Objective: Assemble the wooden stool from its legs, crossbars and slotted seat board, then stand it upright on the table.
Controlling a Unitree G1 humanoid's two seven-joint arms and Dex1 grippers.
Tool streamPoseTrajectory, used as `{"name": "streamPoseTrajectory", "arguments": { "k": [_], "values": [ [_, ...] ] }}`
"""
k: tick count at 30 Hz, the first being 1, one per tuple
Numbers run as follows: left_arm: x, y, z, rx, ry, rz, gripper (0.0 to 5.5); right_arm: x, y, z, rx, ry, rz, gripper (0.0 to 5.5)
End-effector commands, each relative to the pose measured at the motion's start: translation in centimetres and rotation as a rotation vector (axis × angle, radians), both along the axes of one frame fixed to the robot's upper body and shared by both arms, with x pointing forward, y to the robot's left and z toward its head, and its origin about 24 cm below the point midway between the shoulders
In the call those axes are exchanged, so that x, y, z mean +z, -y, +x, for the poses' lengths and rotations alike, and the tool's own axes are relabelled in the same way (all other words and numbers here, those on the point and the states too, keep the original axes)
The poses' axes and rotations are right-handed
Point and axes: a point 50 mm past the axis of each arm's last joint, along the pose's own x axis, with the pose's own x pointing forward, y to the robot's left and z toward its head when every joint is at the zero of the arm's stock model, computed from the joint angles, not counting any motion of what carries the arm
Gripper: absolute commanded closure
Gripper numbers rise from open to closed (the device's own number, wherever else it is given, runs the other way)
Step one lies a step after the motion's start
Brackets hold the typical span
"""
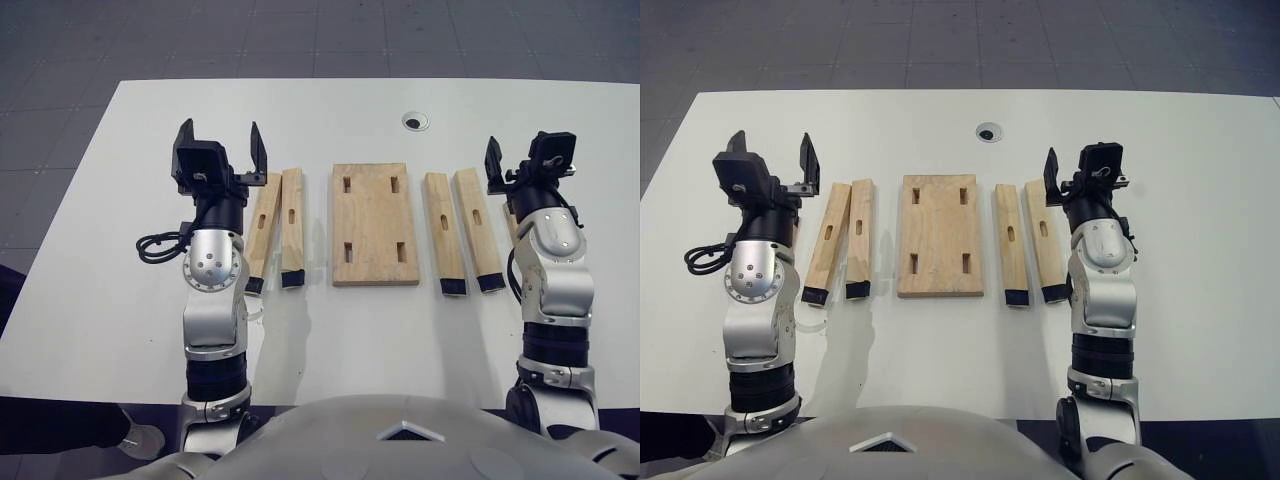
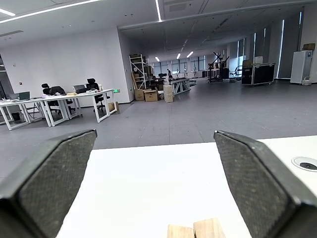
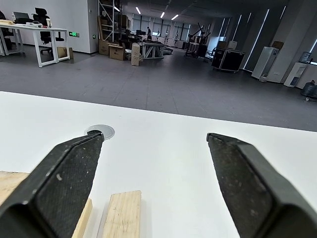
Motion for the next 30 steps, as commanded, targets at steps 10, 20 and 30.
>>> {"name": "streamPoseTrajectory", "arguments": {
  "k": [10,20,30],
  "values": [
    [-0.7,-0.1,-1.2,0.032,-0.031,-0.011,1.11,-1.2,5.9,-3.8,0.007,-0.143,-0.078,1.65],
    [-0.9,-0.3,-1.6,0.046,-0.046,-0.017,1.11,-5.5,8.4,-7.7,0.039,-0.401,-0.039,1.65],
    [-1.0,-0.5,-2.0,0.057,-0.053,-0.017,1.11,-8.2,8.5,-10.7,0.019,-0.587,0.021,1.65]
  ]
}}
